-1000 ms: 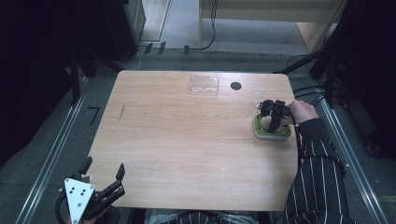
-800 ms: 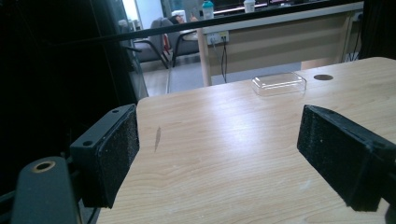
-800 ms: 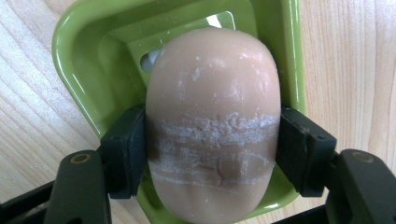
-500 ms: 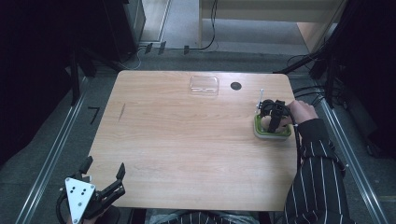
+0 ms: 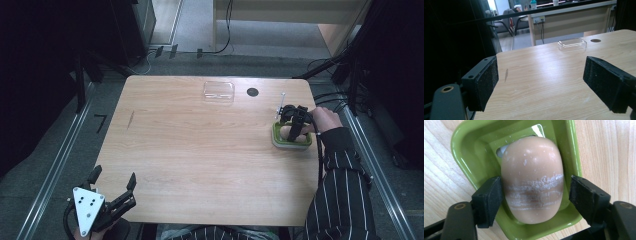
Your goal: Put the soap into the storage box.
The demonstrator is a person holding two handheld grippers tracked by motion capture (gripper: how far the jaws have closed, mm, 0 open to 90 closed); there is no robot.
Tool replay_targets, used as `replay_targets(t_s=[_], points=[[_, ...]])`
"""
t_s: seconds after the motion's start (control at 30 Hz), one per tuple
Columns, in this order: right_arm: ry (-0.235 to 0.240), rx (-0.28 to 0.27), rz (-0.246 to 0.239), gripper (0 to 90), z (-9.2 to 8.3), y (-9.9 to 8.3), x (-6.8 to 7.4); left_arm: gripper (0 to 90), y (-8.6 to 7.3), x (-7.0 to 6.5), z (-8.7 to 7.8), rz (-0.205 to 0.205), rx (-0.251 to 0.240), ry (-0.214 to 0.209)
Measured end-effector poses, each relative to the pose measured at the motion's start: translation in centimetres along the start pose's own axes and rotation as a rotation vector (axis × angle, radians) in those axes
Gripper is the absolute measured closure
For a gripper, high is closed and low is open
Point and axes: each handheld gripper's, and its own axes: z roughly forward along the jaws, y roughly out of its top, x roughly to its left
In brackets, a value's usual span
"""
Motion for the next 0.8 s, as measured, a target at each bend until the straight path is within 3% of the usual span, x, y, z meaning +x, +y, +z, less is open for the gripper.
replay_targets(t_s=[0.23,0.27,0.57,0.77,0.8], points=[[0.049,-0.036,0.046,20.8,-0.8,-0.4,0.1,13.3,0.1,-0.1,-0.1,0.006,-0.004,-0.008],[0.067,-0.032,0.083,17.5,-0.9,-0.4,0.2,13.3,0.0,-0.1,-0.1,0.002,-0.007,-0.007],[0.094,-0.044,0.156,8.0,-2.0,-0.4,0.9,13.3,0.1,-0.3,0.2,0.008,-0.009,-0.02],[0.105,-0.039,0.192,4.0,-2.5,0.0,1.9,13.3,0.1,-0.1,0.2,-0.003,-0.013,-0.019],[0.116,-0.053,0.216,3.7,-2.7,0.2,2.3,13.3,0.1,-0.1,0.2,0.002,-0.013,-0.023]])
